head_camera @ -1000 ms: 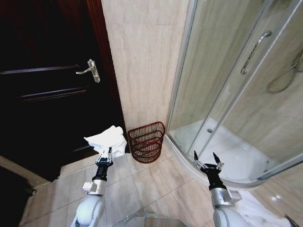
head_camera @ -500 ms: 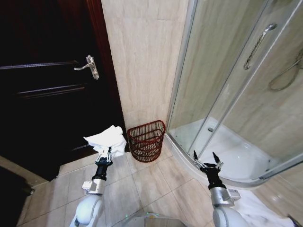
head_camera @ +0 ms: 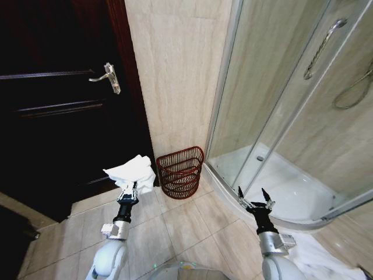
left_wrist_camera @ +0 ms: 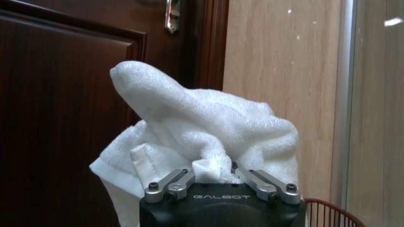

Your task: Discard the used towel into the hamper.

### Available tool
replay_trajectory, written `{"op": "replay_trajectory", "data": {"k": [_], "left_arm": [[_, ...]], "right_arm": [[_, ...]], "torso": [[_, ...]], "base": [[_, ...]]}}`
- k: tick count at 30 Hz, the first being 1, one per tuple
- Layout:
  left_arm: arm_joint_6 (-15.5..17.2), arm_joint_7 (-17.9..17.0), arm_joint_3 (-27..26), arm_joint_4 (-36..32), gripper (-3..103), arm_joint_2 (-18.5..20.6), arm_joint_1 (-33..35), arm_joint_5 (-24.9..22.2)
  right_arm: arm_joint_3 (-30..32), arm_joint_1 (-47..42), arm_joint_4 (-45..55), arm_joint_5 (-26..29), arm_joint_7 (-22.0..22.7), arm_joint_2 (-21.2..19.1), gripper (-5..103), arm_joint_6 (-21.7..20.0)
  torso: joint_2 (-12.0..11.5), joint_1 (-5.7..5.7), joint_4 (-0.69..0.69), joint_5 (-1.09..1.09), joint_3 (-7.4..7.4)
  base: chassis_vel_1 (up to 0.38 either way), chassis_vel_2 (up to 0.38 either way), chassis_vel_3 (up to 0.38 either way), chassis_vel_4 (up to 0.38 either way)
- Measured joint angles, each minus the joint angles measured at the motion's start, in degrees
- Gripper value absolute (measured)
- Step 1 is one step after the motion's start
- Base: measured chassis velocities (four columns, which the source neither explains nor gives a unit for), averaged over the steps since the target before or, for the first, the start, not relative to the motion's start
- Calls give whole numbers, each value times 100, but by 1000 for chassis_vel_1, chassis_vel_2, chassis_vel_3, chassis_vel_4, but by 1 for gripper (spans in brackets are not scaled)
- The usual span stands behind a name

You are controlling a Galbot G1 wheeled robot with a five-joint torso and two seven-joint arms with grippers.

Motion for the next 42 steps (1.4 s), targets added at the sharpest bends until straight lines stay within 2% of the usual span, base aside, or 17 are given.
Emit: {"op": "replay_trajectory", "data": {"k": [18, 21, 23, 28, 30, 35, 38, 39, 40, 42], "left_arm": [[-34, -19, 10, 108, 12, 46, -48, 75], [-75, -8, 15, 133, 12, 62, -64, 94], [-235, 35, 19, 221, 12, 90, -124, 194], [-274, 217, 45, 275, 12, 201, -160, 223], [-170, 396, 85, 270, 12, 260, -247, 207], [63, 535, 206, 261, 12, 309, -591, 183], [404, 628, 287, 217, 12, 372, -946, 191], [404, 628, 287, 217, 12, 372, -946, 191], [643, 702, 378, 157, 12, 457, -1136, 144], [883, 815, 565, 181, 12, 593, -1458, 110]], "right_arm": [[-7, -23, -37, 11, -4, 0, 100, 39], [-7, -22, -39, 11, -3, 0, 100, 38], [-11, -33, -52, 8, -2, 0, 100, 37], [-16, -74, -67, -2, -2, 0, 100, 45], [-17, -77, -89, -28, -5, 0, 100, 63], [-27, -81, -97, -54, -7, 0, 100, 86], [-85, -84, -69, -183, 37, 0, 100, -3], [-85, -84, -69, -183, 37, 0, 100, -3], [-115, -101, -38, -236, 103, 0, 100, -91], [-116, -114, -29, -259, 163, 0, 100, -124]], "torso": [[-442, -154, 0, 0, -289], [-477, -167, 0, 0, -310], [-510, -184, 0, 0, -328], [-517, -188, 1, 0, -331], [-516, -188, 1, 0, -329], [-506, -186, 0, 0, -323], [-496, -181, 0, 0, -315], [-496, -181, 0, 0, -315], [-491, -179, 1, 2, -313], [-486, -177, 0, 0, -310]], "base": [[0, 0, 0, 0], [0, 0, 0, 0], [0, 0, 0, 0], [0, 0, 0, 0], [0, 0, 0, 0], [0, 0, 0, 0], [0, 0, 0, 0], [0, 0, 0, 0], [0, 0, 0, 0], [0, 0, 0, 0]]}}
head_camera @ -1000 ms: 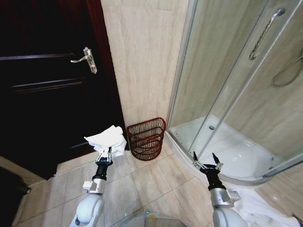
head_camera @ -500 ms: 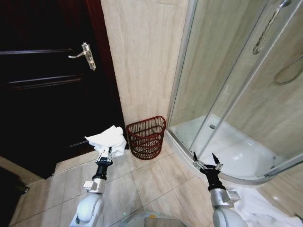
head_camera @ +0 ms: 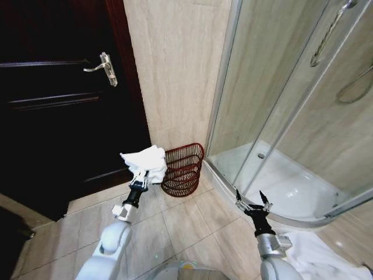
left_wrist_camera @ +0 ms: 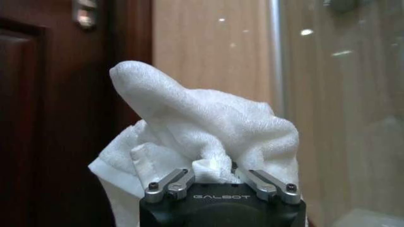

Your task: Discard the used towel into the hamper.

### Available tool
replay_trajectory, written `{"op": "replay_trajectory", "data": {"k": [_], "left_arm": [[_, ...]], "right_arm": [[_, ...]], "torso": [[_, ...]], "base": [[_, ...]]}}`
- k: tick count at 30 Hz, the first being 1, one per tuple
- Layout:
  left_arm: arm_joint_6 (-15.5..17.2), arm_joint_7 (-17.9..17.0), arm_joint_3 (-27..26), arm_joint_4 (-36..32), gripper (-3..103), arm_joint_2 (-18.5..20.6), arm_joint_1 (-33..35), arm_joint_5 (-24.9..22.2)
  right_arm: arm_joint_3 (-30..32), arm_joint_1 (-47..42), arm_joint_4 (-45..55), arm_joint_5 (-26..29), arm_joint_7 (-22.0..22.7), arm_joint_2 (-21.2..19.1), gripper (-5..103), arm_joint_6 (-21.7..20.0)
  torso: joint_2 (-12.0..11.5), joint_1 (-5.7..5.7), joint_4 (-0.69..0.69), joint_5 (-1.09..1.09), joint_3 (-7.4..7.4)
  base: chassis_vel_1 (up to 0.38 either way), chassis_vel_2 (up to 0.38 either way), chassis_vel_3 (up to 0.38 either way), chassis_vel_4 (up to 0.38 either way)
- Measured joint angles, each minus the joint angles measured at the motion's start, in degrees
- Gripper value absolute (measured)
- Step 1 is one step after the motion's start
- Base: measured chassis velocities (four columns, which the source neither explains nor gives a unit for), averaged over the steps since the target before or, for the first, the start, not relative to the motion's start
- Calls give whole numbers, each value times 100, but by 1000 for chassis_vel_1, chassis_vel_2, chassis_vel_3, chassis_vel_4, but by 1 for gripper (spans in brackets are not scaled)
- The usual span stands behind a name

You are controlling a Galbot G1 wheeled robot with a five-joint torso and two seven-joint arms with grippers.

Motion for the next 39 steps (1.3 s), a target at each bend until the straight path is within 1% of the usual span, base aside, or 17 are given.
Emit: {"op": "replay_trajectory", "data": {"k": [5, 7, 9, 12, 13, 18, 19, 23, 25, 26, 28, 30, 31, 34, 35, 36, 39], "left_arm": [[278, 70, 316, 158, 12, 142, -472, -63], [482, 84, 785, 540, 12, 239, -1188, -149], [535, 61, 1190, 1032, 12, 248, -1889, -173], [566, 27, 1491, 1419, 12, 243, -2385, -197], [576, 6, 1757, 1802, 12, 220, -2813, -211], [593, 0, 2153, 2353, 12, 185, -3454, -299], [670, 4, 2453, 2724, 12, 184, -3923, -427], [745, 58, 2867, 3395, 12, 167, -4588, -493], [976, 287, 3169, 3925, 12, 164, -5123, -513], [976, 287, 3169, 3925, 12, 164, -5123, -513], [1278, 504, 3345, 4259, 12, 140, -5521, -508], [1800, 781, 3497, 4493, 12, 103, -5956, -549], [1800, 781, 3497, 4493, 12, 103, -5956, -549], [2811, 1426, 3628, 4515, 12, 88, -6417, -603], [3317, 1807, 3768, 4584, 12, 87, -6701, -564], [3317, 1807, 3768, 4584, 12, 87, -6701, -564], [3817, 2321, 4168, 5029, 12, 35, -7213, -353]], "right_arm": [[27, 19, -35, -2, 26, 0, 100, 1], [58, 50, -78, -8, 36, 0, 100, 1], [99, 45, -84, -17, 52, 0, 100, -6], [123, 18, -54, -13, 53, 0, 100, -35], [149, 5, -15, -9, 52, 0, 100, -55], [166, 26, -1, -3, 52, -1, 100, -64], [171, 76, -36, -5, 54, 0, 100, -59], [182, 180, -79, -6, 92, -1, 100, -67], [183, 255, -100, 23, 119, 0, 100, -66], [183, 255, -100, 23, 119, 0, 100, -66], [183, 293, -149, 58, 142, 0, 100, 17], [181, 282, -195, 89, 145, -1, 100, 80], [181, 282, -195, 89, 145, -1, 100, 80], [170, 250, -261, 91, 133, 0, 100, 133], [158, 244, -292, 84, 127, 0, 100, 161], [158, 244, -292, 84, 127, 0, 100, 161], [151, 234, -299, 89, 126, -1, 100, 175]], "torso": [[6, 3, -1, 0, 3], [11, 5, 0, 0, 7], [13, 7, 0, -1, 10], [16, 8, -2, 1, 11], [18, 9, -2, 0, 12], [21, 10, -1, 0, 14], [23, 10, 0, 0, 14], [26, 10, 0, 1, 16], [27, 12, 0, 1, 18], [27, 12, 0, 1, 18], [28, 12, 1, 0, 18], [29, 12, 1, 1, 19], [29, 12, 1, 1, 19], [31, 12, -1, 0, 19], [33, 13, -1, 2, 19], [33, 13, -1, 2, 19], [34, 13, -1, 1, 20]], "base": [[0, 0, 0, 0], [0, 0, 0, 0], [0, 0, 0, 0], [0, 0, 0, 0], [0, 0, 0, 0], [0, 0, 0, 0], [0, 0, 0, 0], [0, 0, 0, 0], [0, 0, 0, 0], [0, 0, 0, 0], [0, 0, 0, 0], [0, 0, 0, 0], [0, 0, 0, 0], [0, 0, 0, 0], [0, 0, 0, 0], [0, 0, 0, 0], [0, 0, 0, 0]]}}
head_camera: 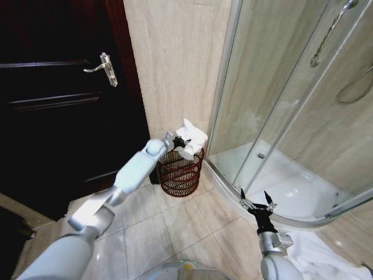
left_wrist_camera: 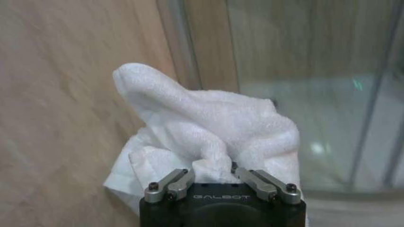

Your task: Discard the used towel into the hamper.

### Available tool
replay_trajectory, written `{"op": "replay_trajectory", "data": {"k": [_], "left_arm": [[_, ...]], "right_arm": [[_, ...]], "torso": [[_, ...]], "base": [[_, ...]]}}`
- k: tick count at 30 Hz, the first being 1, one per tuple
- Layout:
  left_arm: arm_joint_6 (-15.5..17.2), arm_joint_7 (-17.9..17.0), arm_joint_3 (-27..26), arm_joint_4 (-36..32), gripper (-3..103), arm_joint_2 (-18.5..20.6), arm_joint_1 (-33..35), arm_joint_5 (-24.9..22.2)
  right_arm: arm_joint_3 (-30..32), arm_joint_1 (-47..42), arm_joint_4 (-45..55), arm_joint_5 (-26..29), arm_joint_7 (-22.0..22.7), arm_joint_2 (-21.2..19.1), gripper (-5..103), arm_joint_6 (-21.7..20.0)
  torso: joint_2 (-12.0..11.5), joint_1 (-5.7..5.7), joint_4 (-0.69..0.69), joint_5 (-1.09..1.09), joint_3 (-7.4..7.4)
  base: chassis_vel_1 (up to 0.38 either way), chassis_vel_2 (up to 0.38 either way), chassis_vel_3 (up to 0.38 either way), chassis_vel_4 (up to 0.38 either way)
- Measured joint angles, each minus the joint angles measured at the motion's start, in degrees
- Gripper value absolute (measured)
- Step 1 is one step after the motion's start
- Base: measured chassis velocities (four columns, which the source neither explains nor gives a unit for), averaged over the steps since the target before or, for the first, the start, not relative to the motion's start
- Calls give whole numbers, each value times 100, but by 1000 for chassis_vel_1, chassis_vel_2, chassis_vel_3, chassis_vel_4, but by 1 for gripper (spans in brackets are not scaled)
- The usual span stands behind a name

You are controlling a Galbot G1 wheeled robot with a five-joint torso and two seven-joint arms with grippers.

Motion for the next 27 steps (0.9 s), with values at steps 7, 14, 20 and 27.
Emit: {"op": "replay_trajectory", "data": {"k": [7, 14, 20, 27], "left_arm": [[-311, 480, 594, 889, 12, -115, -480, 390], [-605, 651, 709, 1204, 9, -190, -574, 638], [-562, 860, 734, 1182, 31, -163, -574, 915], [-483, 992, 718, 1174, 52, -149, -611, 1005]], "right_arm": [[70, -29, -2, 96, 11, 0, 100, 17], [160, -58, -18, 224, 65, 0, 100, 46], [192, -17, -24, 288, 85, 0, 100, 16], [204, -55, -60, 348, 16, 0, 100, 28]], "torso": [[0, 2, 1, -1, 2], [1, 2, 1, -1, 2], [3, 2, 1, -1, 2], [4, 2, 1, -1, 3]], "base": [[0, 0, 0, 0], [0, 0, 0, 0], [0, 0, 0, 0], [0, 0, 0, 0]]}}
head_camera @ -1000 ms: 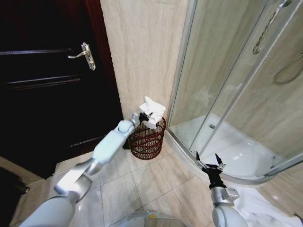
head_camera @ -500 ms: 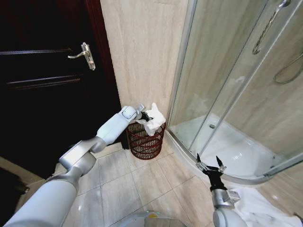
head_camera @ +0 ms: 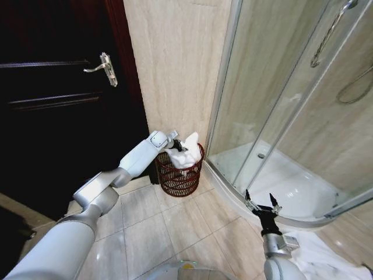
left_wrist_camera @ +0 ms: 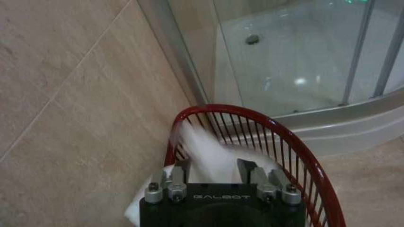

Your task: Discard the used towel into the hamper.

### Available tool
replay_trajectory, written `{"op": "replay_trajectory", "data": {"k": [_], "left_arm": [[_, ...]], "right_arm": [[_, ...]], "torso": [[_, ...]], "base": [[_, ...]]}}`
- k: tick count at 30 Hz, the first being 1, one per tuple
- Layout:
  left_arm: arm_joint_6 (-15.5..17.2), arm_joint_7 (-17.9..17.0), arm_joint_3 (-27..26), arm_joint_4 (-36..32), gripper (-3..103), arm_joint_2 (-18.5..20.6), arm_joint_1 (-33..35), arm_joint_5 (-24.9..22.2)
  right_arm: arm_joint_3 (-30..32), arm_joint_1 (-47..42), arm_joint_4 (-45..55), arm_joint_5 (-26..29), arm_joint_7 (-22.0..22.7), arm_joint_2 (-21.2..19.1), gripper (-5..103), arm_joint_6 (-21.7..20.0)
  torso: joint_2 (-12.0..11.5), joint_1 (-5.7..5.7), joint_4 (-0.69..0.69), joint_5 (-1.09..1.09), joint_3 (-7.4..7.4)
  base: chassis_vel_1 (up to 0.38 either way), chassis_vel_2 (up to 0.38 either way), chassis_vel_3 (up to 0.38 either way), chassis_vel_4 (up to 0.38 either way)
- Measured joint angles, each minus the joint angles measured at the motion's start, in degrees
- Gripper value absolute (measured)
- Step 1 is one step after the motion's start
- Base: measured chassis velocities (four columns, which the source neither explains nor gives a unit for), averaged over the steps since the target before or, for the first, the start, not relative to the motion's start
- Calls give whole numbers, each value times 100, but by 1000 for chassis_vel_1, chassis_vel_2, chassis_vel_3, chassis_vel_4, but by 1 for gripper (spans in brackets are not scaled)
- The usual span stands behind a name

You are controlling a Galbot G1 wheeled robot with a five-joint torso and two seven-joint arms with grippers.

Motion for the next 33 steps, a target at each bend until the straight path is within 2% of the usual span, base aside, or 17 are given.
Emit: {"op": "replay_trajectory", "data": {"k": [2, 5, 8, 10, 12, 17, 33], "left_arm": [[22, 30, -8, 0, 63, -8, -14, 12], [36, 36, -11, -5, 68, -13, -19, 13], [61, 16, -29, -45, 86, -11, -18, 13], [65, 15, -36, -59, 86, -7, -15, 13], [74, 13, -45, -93, 96, 13, -3, 10], [122, 55, -101, -154, 100, 34, 4, 5], [193, 81, -105, -196, 100, 68, 39, -9]], "right_arm": [[12, -9, -6, 18, -9, 0, 100, 14], [37, -14, -6, 36, -10, 0, 100, 18], [87, -14, -35, 55, -10, 0, 100, 27], [90, -14, -42, 66, -8, 0, 100, 29], [93, -26, -50, 86, -4, 0, 100, 34], [106, -37, -49, 93, -13, 0, 100, 45], [147, -103, 34, 143, -16, 0, 100, 86]], "torso": [[0, 0, 0, 0, 0], [0, 0, 0, 0, 0], [0, 0, 0, -1, 0], [1, 0, 0, 0, 0], [0, 1, 0, -1, 1], [1, 1, 0, -1, 1], [1, 1, 0, -1, 1]], "base": [[0, 0, 0, 0], [0, 0, 0, 0], [0, 0, 0, 0], [0, 0, 0, 0], [0, 0, 0, 0], [0, 0, 0, 0], [0, 0, 0, 0]]}}
